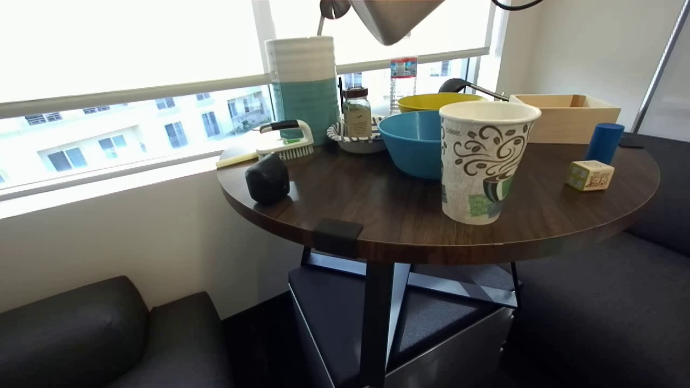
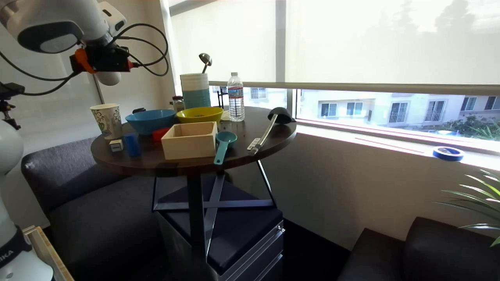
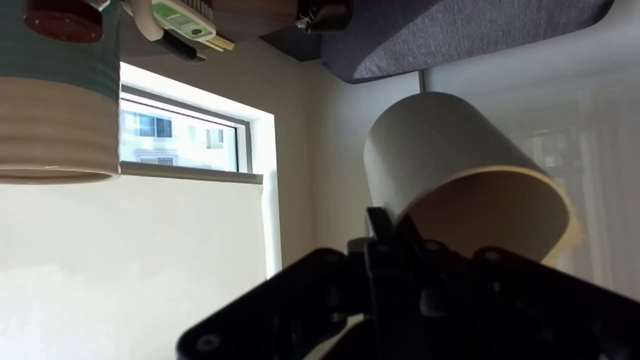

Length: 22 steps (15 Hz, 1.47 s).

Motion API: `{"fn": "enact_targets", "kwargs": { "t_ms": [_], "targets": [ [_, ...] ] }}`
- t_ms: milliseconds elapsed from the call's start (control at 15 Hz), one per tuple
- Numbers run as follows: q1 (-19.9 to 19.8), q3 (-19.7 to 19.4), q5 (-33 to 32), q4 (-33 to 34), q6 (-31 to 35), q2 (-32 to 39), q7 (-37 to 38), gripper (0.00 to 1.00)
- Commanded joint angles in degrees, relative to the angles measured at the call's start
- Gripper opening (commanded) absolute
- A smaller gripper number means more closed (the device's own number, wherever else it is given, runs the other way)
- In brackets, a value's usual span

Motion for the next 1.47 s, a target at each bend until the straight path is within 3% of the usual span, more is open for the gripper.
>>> {"fn": "enact_targets", "kwargs": {
  "t_ms": [0,333,600,1400],
  "targets": [
    [6.0,-6.3,3.6,0.0,1.5,-3.4,-5.9,0.01],
    [14.5,-14.1,6.3,0.1,4.3,-8.4,-15.2,0.01],
    [19.7,-17.5,7.6,0.1,7.3,-12.6,-22.4,0.01],
    [25.3,-21.8,8.2,0.2,8.4,-22.2,-38.8,0.01]
  ]
}}
